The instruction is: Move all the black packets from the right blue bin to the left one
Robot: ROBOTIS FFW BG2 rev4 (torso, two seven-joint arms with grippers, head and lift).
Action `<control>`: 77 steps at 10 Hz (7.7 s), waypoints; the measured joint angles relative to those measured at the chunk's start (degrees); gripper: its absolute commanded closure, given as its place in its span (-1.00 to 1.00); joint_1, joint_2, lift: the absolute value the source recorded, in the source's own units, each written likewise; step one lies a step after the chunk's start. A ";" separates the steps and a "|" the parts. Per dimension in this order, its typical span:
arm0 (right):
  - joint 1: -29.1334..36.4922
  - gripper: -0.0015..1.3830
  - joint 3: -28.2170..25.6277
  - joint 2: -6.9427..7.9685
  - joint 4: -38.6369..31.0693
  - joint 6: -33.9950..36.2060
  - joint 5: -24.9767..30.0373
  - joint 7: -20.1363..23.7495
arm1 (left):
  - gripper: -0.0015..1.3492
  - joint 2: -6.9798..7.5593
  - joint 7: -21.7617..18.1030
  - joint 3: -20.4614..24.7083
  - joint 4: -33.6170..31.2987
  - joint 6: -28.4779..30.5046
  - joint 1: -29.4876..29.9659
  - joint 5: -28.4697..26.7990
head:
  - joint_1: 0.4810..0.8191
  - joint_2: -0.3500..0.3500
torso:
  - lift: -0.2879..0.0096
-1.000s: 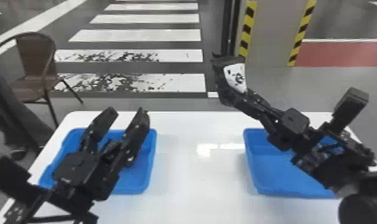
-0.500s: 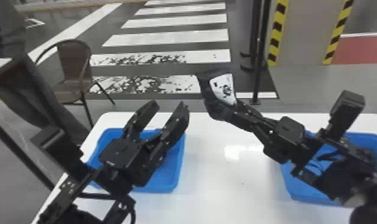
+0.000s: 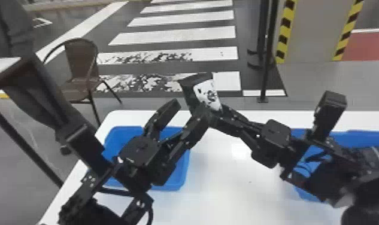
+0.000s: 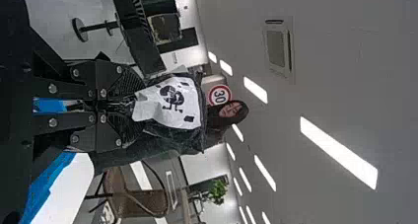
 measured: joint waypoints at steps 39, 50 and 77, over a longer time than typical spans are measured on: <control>18.92 -0.78 -34.16 4.12 -19.07 27.99 19.02 -29.08 | -0.50 0.69 8.09 -6.41 16.22 -31.92 3.57 -0.71 | 0.27 -0.40 | -0.01; -1.41 -0.80 -35.39 2.19 5.56 43.29 27.67 -30.56 | -0.51 0.69 8.01 -6.02 15.91 -33.69 4.26 -1.72 | 0.27 -0.69 | -0.01; 1.50 0.63 -34.81 3.80 2.41 46.74 26.05 -39.05 | -0.51 0.24 8.01 -3.98 15.92 -35.51 5.09 -2.27 | 0.27 -0.65 | -0.01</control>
